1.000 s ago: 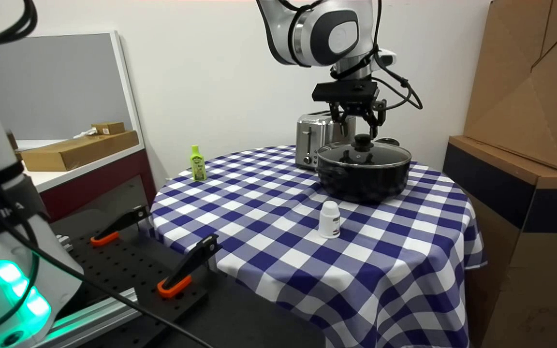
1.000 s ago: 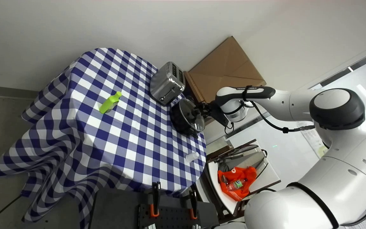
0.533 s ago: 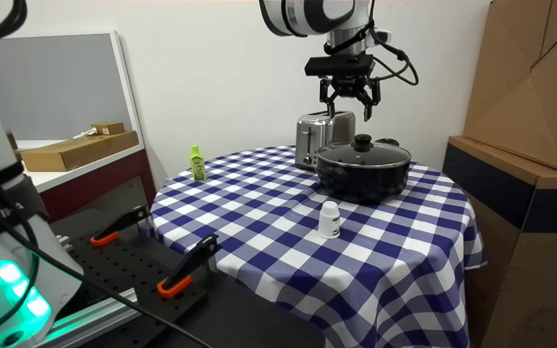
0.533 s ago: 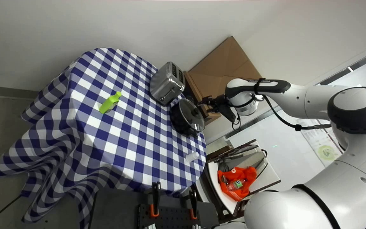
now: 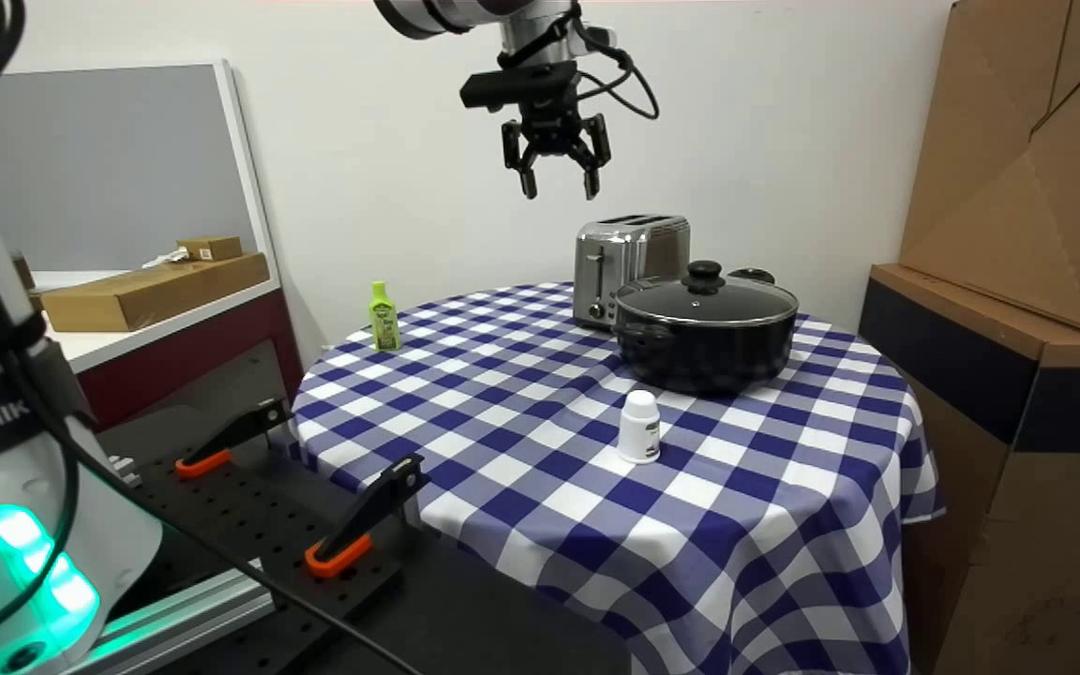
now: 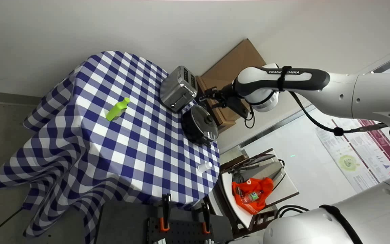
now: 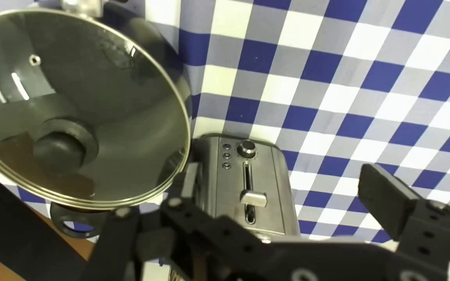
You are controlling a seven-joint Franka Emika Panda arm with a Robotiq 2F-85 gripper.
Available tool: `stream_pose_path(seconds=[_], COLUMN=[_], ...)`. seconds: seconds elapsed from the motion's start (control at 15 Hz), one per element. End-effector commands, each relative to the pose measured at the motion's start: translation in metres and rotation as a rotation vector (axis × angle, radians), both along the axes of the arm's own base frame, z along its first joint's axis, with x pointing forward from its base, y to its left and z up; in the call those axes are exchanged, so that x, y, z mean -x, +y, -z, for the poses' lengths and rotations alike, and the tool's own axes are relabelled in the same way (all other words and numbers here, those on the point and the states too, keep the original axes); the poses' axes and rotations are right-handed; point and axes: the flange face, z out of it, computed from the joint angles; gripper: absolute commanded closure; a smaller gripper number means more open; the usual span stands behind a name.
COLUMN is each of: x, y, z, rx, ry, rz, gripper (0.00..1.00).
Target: Put the lid on the black pot
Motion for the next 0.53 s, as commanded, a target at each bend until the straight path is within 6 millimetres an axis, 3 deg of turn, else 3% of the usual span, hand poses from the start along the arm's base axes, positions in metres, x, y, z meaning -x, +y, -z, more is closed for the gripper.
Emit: stream_pose_path(seconds=[0.0,0.13,0.2,0.47], x=[0.034,0.038,0.027,0.033], y=[0.007,0.005,0.011,0.002], z=[-0.005,-0.007,0.000,-0.003], rx=[0.063,0.100,0.076,0.092], ry=[-0.006,-0.012,0.007,-0.004], rz=[0.126,0.209,0.137,0.196], gripper=[0.00,0.00,0.00,0.00])
